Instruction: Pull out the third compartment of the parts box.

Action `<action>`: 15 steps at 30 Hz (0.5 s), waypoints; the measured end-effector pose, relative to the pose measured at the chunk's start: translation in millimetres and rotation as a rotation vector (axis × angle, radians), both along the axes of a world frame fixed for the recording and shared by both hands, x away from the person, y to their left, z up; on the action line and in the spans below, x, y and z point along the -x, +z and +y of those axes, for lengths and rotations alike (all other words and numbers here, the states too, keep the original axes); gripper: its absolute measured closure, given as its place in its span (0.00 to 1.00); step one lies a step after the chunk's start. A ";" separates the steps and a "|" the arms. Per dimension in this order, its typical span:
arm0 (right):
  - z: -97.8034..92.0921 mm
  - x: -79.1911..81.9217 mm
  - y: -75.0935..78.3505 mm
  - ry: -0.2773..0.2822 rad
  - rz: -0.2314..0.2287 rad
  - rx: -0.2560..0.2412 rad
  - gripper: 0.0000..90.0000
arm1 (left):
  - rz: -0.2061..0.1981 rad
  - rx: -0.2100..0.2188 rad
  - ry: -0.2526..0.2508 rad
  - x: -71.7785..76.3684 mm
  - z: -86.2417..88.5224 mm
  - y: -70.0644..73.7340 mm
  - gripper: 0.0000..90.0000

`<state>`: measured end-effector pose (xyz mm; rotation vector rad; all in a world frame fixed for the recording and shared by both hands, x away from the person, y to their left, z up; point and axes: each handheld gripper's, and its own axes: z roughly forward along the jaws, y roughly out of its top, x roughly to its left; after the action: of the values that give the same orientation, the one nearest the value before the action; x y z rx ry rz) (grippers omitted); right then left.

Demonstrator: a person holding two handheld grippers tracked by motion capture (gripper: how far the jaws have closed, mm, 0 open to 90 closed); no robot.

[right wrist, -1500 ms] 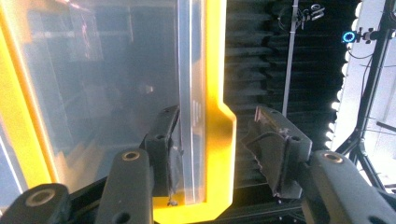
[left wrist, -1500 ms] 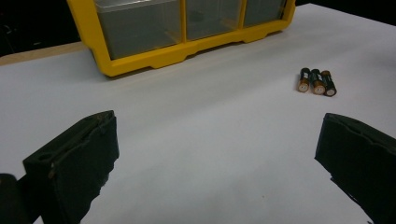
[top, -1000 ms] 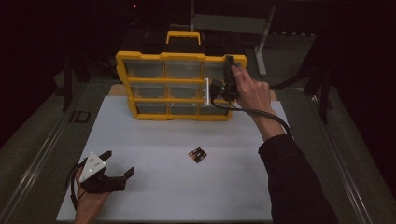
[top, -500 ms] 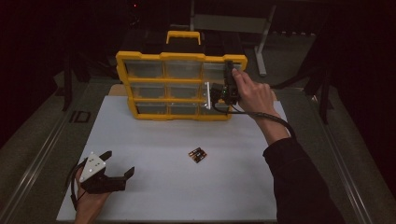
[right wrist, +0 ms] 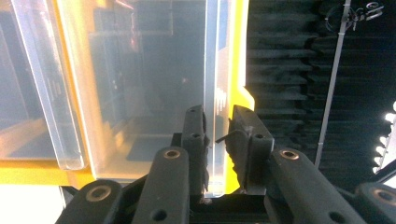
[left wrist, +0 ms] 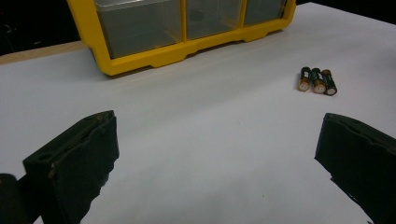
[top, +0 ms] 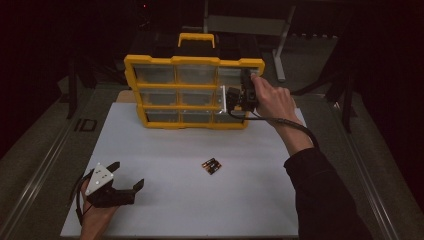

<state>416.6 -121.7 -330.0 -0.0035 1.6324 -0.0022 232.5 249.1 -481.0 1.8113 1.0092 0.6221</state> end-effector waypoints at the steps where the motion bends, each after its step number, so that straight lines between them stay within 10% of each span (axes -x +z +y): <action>1: -0.2 -0.5 0.0 0.002 0.000 0.008 0.85 | 0.000 0.000 0.000 0.0 0.1 0.0 0.00; 15: 2.0 -0.4 -0.4 -0.012 0.010 0.019 0.87 | -0.001 -0.001 0.001 -0.2 0.1 -0.2 0.00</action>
<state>417.0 -119.7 -330.4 -0.0083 1.6427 -0.0262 232.7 249.2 -481.2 1.8110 1.0093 0.6241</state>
